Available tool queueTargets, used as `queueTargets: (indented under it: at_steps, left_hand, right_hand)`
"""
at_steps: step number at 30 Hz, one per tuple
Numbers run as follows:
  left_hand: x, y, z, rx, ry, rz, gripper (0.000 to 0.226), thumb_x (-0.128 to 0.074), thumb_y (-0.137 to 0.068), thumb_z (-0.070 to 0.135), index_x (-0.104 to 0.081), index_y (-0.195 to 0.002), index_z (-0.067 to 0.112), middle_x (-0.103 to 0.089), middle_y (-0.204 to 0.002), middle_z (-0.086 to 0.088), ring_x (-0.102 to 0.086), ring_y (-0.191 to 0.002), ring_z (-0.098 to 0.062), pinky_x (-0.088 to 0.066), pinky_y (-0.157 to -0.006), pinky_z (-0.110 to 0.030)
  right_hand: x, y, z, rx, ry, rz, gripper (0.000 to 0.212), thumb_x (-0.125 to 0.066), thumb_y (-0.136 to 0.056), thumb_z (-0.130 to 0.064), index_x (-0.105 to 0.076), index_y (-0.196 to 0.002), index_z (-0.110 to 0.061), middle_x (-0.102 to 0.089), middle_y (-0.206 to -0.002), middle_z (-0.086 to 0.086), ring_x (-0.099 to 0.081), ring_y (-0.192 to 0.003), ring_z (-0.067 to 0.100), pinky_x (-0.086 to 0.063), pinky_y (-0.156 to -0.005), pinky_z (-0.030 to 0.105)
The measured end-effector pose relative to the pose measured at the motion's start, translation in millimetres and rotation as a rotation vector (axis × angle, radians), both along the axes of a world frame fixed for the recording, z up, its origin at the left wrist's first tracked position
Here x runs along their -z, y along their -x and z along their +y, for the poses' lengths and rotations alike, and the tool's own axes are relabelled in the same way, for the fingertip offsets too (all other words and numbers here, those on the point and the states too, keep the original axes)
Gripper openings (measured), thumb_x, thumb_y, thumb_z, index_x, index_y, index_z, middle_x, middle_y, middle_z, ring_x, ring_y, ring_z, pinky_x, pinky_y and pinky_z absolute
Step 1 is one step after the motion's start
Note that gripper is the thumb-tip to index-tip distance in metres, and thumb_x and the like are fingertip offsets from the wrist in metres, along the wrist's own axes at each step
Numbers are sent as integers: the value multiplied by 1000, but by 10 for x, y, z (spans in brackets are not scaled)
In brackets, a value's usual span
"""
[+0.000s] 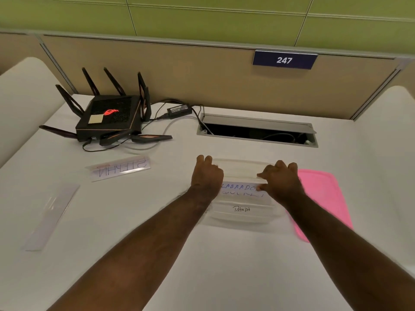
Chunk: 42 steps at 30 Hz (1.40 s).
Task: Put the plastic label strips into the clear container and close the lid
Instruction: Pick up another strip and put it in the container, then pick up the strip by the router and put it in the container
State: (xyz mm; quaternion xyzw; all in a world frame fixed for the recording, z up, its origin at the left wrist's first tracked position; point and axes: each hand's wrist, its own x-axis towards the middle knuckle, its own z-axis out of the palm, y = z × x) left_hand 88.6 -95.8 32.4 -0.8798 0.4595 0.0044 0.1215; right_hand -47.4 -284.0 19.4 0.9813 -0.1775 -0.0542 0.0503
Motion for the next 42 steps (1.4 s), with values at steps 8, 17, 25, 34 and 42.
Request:
queueTargets:
  at_steps: [8, 17, 25, 34, 42]
  left_hand:
    - [134, 77, -83, 83, -76, 17, 13, -56, -86, 8, -69, -86, 11, -71, -89, -5, -48, -106, -30, -23, -109, -46]
    - [123, 33, -12, 136, 147, -36, 18, -56, -77, 18, -69, -88, 14, -68, -85, -4, -56, -91, -28, -39, -88, -43]
    - [-41, -464, 505, -105, 489, -119, 39, -48, -75, 21, -61, -112, 17, -66, -105, -3, -57, -96, -26, -35, -94, -47]
    - [112, -1256, 1557, -478, 300, -75, 65, -58, -80, 26, -40, -141, 13, -48, -145, -11, -42, -134, -31, -25, -110, -60]
    - [345, -1716, 2426, -632, 126, -61, 78, -56, -84, 35, -22, -151, 13, -26, -159, -10, -20, -146, -33, -14, -111, -67]
  right_hand:
    - [174, -33, 137, 44, 90, 148, 36, -63, -82, -53, -70, -104, -25, -72, -102, -5, -50, -107, 23, -27, -89, 45]
    - [28, -100, 163, 52, 45, -34, 48, -53, -86, -59, -63, -121, -27, -68, -118, -3, -55, -112, 23, -31, -92, 44]
    - [-345, -567, 429, -57, -34, -335, 41, -43, -96, -44, -57, -128, -24, -63, -124, 0, -55, -111, 24, -35, -90, 44]
    - [-351, -1473, 1111, -225, -136, -260, 57, -36, -97, -47, -34, -147, -18, -39, -152, 3, -27, -143, 23, -14, -117, 48]
    - [-9, -2142, 1846, -360, -142, -65, 70, -34, -97, -51, -15, -153, -14, -13, -163, 7, -2, -150, 25, -1, -119, 52]
